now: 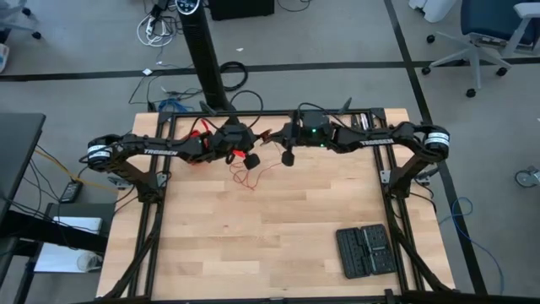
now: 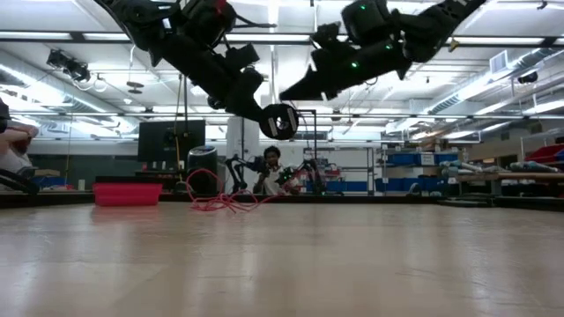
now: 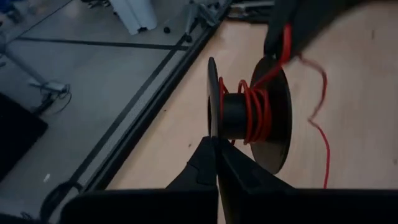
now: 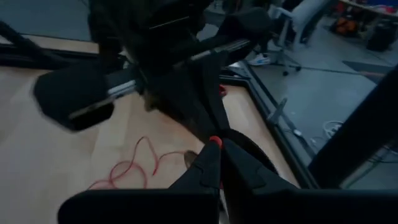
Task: Coil cords
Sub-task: Coil the wire to the spool
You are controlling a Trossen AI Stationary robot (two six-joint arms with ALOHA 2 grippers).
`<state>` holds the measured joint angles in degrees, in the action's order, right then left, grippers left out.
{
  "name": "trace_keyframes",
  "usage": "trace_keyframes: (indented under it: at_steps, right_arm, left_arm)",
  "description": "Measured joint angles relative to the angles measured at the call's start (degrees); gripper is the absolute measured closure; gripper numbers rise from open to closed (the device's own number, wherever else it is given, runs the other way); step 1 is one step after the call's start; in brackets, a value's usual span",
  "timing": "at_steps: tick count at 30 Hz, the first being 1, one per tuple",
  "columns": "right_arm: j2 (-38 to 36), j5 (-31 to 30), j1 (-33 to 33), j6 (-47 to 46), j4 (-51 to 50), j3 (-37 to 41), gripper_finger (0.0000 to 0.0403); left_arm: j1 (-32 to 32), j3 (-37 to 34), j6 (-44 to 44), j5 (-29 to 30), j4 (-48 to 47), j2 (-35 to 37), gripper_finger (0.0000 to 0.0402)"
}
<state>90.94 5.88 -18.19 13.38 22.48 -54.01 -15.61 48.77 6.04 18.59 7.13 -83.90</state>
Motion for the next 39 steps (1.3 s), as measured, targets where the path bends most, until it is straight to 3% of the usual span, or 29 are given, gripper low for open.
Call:
trace_keyframes:
  at_steps: [7,14,24,32,39]
  right_arm:
    - [1.79,-2.73,2.55,-0.3,-2.64,-4.49,0.0401]
    - [1.58,-3.23,2.72,0.24,-2.62,-4.55,0.0397]
    - [1.79,-2.85,2.85,0.42,-8.09,-4.17,0.0335]
    - [0.16,-2.77,1.56,-2.34,-5.71,1.9,0.0324]
    - [-0.81,4.27,-0.63,-9.31,6.97,10.67,0.0332]
  left_arm:
    - [0.03,1.44,-6.93,2.9,0.46,0.04,0.04]
    - [-0.03,1.53,-12.52,3.21,7.92,-0.17,0.04]
    - [0.0,1.75,-14.03,-1.12,15.49,0.0,0.0401]
    - [0.0,1.73,-12.7,-1.33,15.96,0.0,0.0401]
    - [0.0,1.73,-9.18,-1.64,17.84,0.0,0.0401]
